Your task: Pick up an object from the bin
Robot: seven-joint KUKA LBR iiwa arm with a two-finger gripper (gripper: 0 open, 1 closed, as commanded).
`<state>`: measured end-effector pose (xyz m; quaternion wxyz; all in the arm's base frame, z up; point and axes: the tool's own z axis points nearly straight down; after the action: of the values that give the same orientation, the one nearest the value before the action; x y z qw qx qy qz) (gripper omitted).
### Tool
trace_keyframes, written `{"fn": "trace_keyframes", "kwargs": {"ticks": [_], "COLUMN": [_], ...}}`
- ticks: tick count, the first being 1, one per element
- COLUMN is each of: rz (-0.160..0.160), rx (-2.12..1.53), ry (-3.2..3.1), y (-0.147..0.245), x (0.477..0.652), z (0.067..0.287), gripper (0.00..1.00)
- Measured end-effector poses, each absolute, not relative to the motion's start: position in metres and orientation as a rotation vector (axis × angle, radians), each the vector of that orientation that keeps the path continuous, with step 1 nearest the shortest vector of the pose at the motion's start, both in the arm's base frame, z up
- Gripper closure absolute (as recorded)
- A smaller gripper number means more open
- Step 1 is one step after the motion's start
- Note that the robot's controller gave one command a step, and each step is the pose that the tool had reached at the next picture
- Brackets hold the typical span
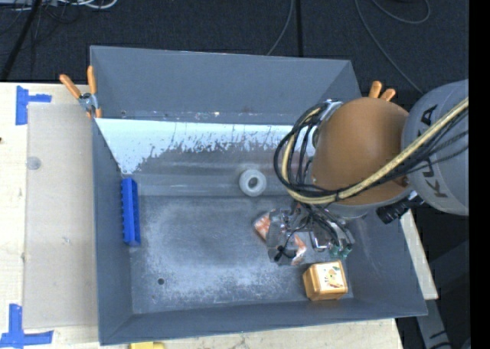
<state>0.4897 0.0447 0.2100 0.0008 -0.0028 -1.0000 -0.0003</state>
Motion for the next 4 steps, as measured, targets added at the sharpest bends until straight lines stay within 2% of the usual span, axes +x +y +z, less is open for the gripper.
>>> {"fn": "trace_keyframes", "kwargs": {"ticks": [2, 3, 4], "rz": [-0.001, -0.004, -0.001], "rx": [-0.009, -0.081, -0.022], "ry": [-3.14, -3.144, -3.138], "y": [0.045, 0.029, 0.011], "x": [0.49, 0.505, 0.516], "z": [0.21, 0.183, 0.146], "gripper": [0.0, 0.0, 0.0]}}
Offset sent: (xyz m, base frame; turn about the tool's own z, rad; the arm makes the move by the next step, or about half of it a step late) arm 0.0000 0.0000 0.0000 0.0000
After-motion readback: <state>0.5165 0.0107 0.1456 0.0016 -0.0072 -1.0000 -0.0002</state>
